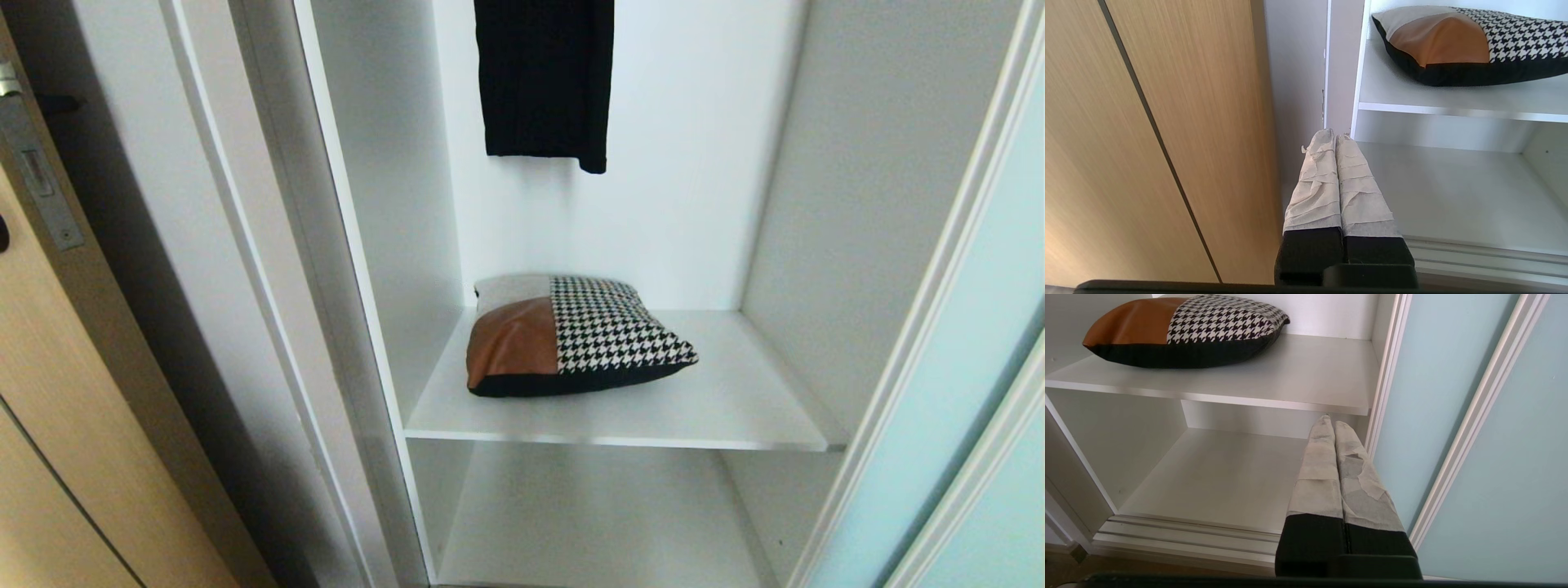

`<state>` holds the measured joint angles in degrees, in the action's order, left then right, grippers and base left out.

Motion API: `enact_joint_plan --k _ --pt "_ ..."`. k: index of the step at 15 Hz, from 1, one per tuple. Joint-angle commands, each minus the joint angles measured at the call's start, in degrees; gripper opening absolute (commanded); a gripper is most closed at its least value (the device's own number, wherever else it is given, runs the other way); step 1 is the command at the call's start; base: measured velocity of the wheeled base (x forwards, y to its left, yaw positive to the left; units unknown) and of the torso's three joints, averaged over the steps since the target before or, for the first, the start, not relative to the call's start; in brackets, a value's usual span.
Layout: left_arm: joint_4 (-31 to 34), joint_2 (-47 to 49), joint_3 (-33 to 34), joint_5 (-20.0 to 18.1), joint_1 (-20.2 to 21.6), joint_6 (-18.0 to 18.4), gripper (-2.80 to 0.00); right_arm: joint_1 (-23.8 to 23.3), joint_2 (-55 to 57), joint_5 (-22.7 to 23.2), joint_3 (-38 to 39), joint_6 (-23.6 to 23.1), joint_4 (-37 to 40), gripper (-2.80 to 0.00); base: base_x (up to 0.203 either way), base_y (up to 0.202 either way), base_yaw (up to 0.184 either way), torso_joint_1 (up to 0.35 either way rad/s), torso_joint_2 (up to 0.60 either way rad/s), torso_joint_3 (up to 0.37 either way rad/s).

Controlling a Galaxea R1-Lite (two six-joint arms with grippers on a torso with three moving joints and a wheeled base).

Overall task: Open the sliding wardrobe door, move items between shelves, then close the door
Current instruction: Close the door

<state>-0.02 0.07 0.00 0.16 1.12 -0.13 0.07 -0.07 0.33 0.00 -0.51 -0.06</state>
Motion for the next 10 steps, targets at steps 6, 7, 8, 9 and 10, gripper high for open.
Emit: enact_joint_plan --k 6,7,8,9,10 --pt "0.02 0.01 0.09 0.02 0.02 -0.04 -2.80 0.01 -0.08 0.02 0.00 -0.02 -0.03 -2.80 -0.020 0.000 0.000 0.001 0.00 0.000" --pt "0.02 0.01 0.09 0.02 0.02 -0.04 -2.80 0.01 -0.02 0.02 0.00 -0.02 -0.03 -2.80 -0.183 0.000 0.003 0.007 0.00 0.002" --pt "0.02 0.01 0.09 0.02 0.02 -0.04 -2.80 0.01 -0.01 0.02 0.00 -0.02 -0.03 -2.80 -0.204 0.000 -0.002 0.001 0.01 0.002" --pt "0.02 0.01 0.09 0.02 0.02 -0.04 -2.80 0.01 -0.01 0.02 0.00 -0.02 -0.03 -2.80 -0.197 0.000 0.000 0.003 0.00 0.005" --pt "0.02 0.01 0.09 0.02 0.02 -0.04 -2.80 0.01 -0.01 0.02 0.00 -0.02 -0.03 -2.80 -0.195 0.000 0.001 -0.002 0.00 -0.002"
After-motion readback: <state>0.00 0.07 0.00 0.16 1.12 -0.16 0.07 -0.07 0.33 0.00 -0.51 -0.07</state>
